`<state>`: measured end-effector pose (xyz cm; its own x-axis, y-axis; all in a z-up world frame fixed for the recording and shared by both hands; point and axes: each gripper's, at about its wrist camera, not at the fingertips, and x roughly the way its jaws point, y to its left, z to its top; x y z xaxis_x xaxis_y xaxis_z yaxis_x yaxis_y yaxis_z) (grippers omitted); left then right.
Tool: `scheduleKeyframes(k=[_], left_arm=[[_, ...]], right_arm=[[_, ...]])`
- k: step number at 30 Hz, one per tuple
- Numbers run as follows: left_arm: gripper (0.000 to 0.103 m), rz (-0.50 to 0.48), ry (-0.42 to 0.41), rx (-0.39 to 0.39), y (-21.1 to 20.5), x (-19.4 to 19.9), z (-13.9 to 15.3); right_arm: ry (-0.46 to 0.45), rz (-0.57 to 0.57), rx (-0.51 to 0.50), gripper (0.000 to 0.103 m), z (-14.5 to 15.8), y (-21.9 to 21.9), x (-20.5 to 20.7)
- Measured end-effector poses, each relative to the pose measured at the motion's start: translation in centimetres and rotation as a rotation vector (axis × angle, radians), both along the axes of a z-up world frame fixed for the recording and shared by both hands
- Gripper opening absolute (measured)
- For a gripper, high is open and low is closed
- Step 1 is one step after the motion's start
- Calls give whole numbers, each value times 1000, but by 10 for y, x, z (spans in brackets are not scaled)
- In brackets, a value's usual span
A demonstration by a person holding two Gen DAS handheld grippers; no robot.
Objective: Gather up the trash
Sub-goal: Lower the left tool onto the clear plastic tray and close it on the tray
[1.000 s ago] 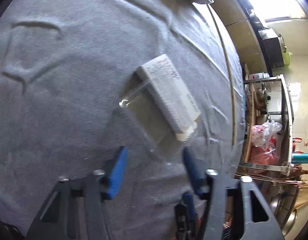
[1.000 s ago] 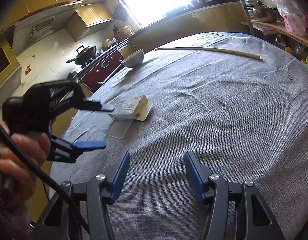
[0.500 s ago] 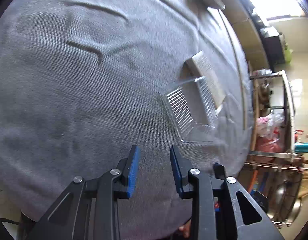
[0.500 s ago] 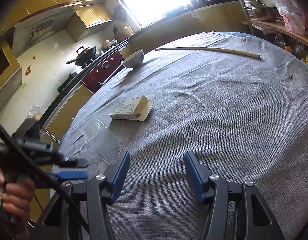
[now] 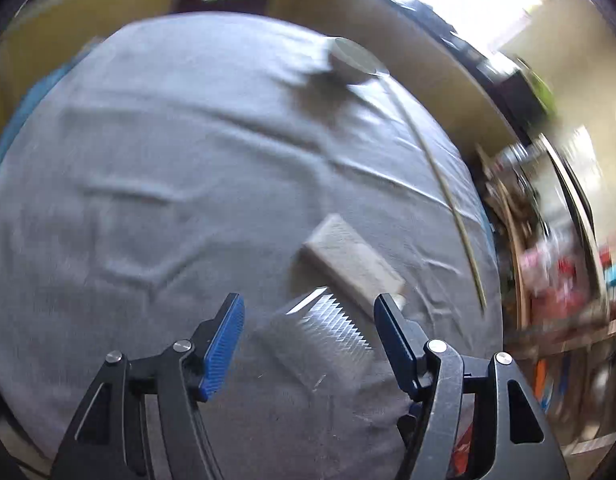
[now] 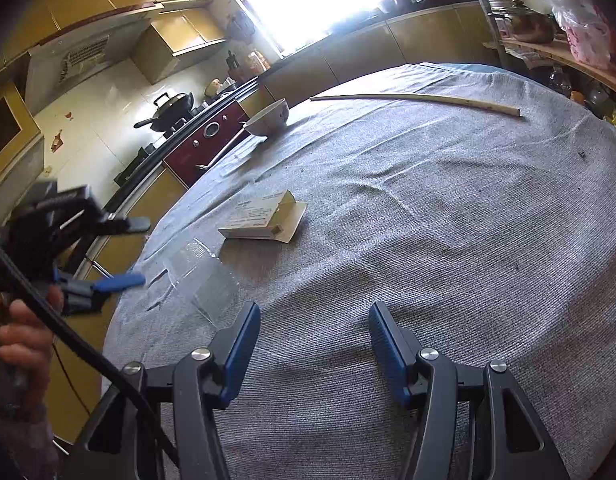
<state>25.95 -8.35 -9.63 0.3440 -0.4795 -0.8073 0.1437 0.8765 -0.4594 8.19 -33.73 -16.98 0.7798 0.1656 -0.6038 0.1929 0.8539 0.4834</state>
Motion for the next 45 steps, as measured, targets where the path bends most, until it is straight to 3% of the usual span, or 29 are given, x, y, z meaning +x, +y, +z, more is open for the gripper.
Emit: scheduleKeyframes(k=[3, 5, 10, 16, 23, 26, 29, 31, 32, 35, 37, 41, 45], left_arm=[[74, -165, -62, 67, -32, 1, 4], [74, -228, -52, 135, -44, 5, -3], [74, -232, 44, 118, -47, 13, -26], [74, -255, 52, 182, -40, 6, -35], [74, -331, 99, 60, -23, -32, -31], [74, -367, 67, 46, -20, -46, -23], [74, -316, -38, 90, -9, -41, -5], [74, -284, -50, 141, -7, -28, -1], [74, -255, -8, 161, -4, -17, -2], [74, -160, 97, 67, 5, 3, -8], [74, -104, 126, 47, 6, 11, -12], [74, -32, 219, -29, 1, 5, -23], [74, 25, 267, -12, -11, -4, -29]], right_arm=[[1, 1, -3, 61, 0, 0, 0], [1, 1, -3, 61, 0, 0, 0], [0, 1, -2, 61, 0, 0, 0], [1, 0, -2, 61, 0, 1, 0], [3, 0, -4, 61, 0, 1, 1], [3, 0, -3, 61, 0, 1, 1], [3, 0, -3, 61, 0, 1, 1], [2, 0, -3, 61, 0, 1, 1], [2, 0, -3, 61, 0, 1, 1], [2, 0, -3, 61, 0, 1, 1], [2, 0, -3, 61, 0, 1, 1], [1, 0, 0, 61, 0, 0, 1], [1, 0, -1, 61, -1, 0, 1]])
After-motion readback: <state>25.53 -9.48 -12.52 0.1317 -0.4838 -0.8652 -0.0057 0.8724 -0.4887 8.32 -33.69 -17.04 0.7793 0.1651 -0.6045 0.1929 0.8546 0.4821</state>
